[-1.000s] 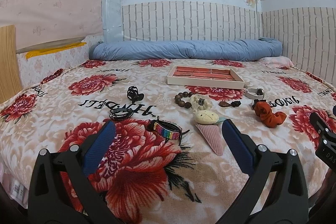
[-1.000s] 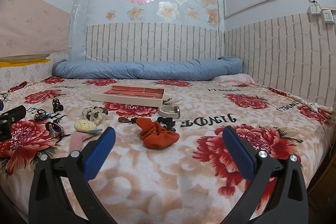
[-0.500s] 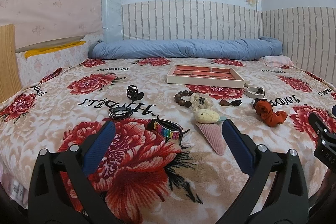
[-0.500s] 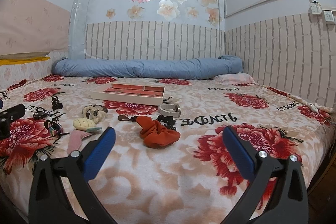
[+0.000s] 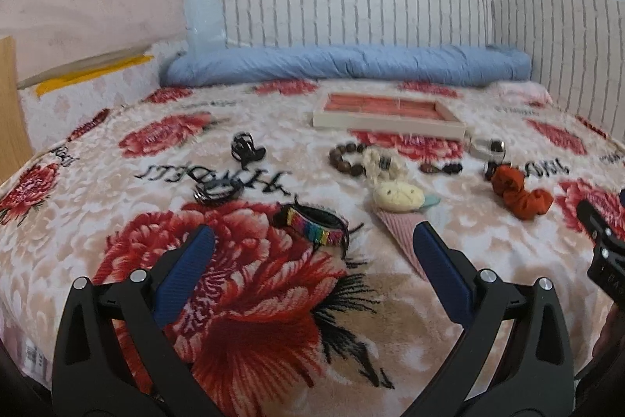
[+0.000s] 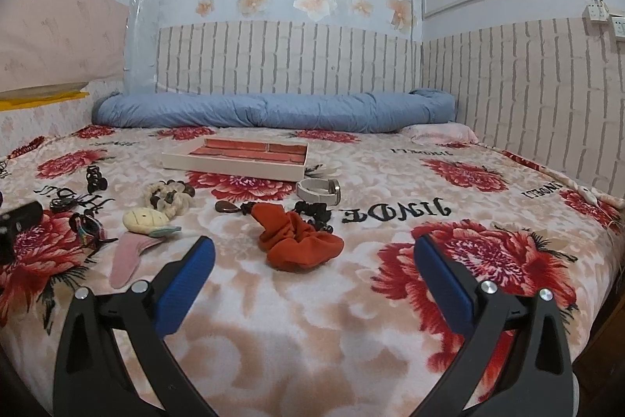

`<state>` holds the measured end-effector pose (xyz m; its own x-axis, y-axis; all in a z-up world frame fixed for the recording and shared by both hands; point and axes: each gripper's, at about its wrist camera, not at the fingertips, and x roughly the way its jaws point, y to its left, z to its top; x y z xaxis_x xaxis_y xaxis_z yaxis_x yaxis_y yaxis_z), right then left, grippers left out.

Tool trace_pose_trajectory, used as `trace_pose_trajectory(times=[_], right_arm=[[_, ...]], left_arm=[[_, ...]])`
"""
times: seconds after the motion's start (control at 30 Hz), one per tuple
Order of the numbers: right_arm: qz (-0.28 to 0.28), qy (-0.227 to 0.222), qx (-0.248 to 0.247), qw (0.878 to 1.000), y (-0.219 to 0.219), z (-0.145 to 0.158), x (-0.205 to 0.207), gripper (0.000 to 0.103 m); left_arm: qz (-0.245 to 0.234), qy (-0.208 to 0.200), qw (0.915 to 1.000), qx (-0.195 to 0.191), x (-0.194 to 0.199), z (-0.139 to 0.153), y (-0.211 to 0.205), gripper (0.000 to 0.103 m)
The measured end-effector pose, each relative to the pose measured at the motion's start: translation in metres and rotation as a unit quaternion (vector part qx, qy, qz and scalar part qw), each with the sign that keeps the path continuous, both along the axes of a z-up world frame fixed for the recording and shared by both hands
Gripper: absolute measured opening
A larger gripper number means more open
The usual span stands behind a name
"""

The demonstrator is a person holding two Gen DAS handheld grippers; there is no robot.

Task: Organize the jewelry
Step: 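Grasp the rainbow claw clip with the left tool while the right tool grasps the orange scrunchie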

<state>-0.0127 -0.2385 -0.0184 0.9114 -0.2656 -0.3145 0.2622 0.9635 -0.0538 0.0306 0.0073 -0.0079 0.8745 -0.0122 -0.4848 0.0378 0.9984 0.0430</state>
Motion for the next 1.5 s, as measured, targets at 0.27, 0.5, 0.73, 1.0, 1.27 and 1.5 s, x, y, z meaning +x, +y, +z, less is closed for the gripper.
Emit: trace_pose_trajectory(times=[0.27,0.5,0.73,1.0,1.27,1.5], right_arm=[[-0.018,0.027,-0.006,0.999,-0.003,0.001,0.032,0.099],[-0.029,0.063,0.007,0.998,-0.015,-0.004,0.066,0.099],[-0.038,0.074,0.007,0.996,-0.021,-0.004,0.083,0.099],[-0.051,0.089,0.02,0.994,-0.034,-0.004,0.1,0.099],[-0.043,0.104,0.022,0.993,-0.034,-0.009,0.106,0.099],[-0.034,0.131,0.028,0.99,-0.035,-0.015,0.115,0.099]], left_arm=[[-0.012,0.035,0.9992,-0.016,0.037,-0.004,0.011,0.098],[-0.003,0.068,0.9977,-0.009,0.071,-0.012,0.025,0.098],[0.006,0.09,0.9959,-0.004,0.095,-0.019,0.038,0.098],[0.0,0.141,0.9898,-0.02,0.12,-0.03,0.047,0.098],[-0.028,0.15,0.9883,0.003,0.127,-0.031,0.025,0.098],[-0.05,0.163,0.9851,0.019,0.127,-0.038,0.02,0.098]])
